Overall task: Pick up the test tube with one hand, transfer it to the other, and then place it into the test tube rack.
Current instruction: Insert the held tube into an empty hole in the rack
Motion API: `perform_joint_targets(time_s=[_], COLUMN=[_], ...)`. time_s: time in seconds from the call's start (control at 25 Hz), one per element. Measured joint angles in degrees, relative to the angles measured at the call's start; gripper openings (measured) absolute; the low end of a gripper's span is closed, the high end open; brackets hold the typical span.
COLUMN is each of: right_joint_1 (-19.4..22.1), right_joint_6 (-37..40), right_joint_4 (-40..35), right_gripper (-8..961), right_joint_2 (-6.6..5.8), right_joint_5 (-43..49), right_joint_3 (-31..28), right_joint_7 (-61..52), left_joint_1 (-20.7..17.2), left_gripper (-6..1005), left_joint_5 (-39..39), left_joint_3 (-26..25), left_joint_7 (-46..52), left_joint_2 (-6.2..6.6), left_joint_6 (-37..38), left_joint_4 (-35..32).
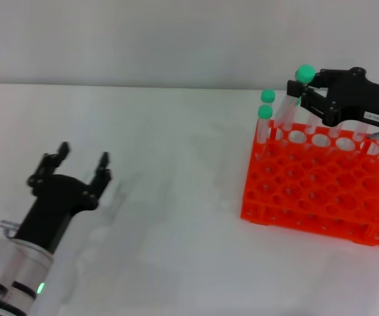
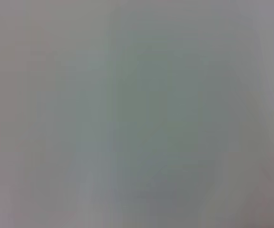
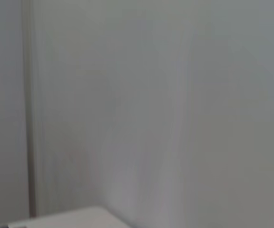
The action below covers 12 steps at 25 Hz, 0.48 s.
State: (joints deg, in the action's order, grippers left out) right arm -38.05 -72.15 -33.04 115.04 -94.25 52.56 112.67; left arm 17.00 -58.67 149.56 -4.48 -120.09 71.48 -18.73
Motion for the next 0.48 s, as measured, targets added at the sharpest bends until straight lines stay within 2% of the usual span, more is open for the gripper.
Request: perform_joint_targets(time_s=[0.16,0.48], right_joint_1=[-0.6,-1.0], right_joint_6=[3.3,7.5], right_joint_4=[-1.9,-5.4], right_gripper=[208,207], right_joint_2=[0.02,-0.08], right_joint_5=[2.2,6.1], right_joint_3=[2.8,5.9], right_joint_7=[-2.4,-6.9], left_joint_1=[-0.8,-0.6], left_gripper=[713,713], left_joint_5=[-4.4,-6.1], left_joint_3=[-0.1,-0.3], left_joint_7=[0.0,0.0], left_joint_2=[0.1,0.2], left_joint_6=[0.1,0.2], left_joint_4=[0.4,1.4])
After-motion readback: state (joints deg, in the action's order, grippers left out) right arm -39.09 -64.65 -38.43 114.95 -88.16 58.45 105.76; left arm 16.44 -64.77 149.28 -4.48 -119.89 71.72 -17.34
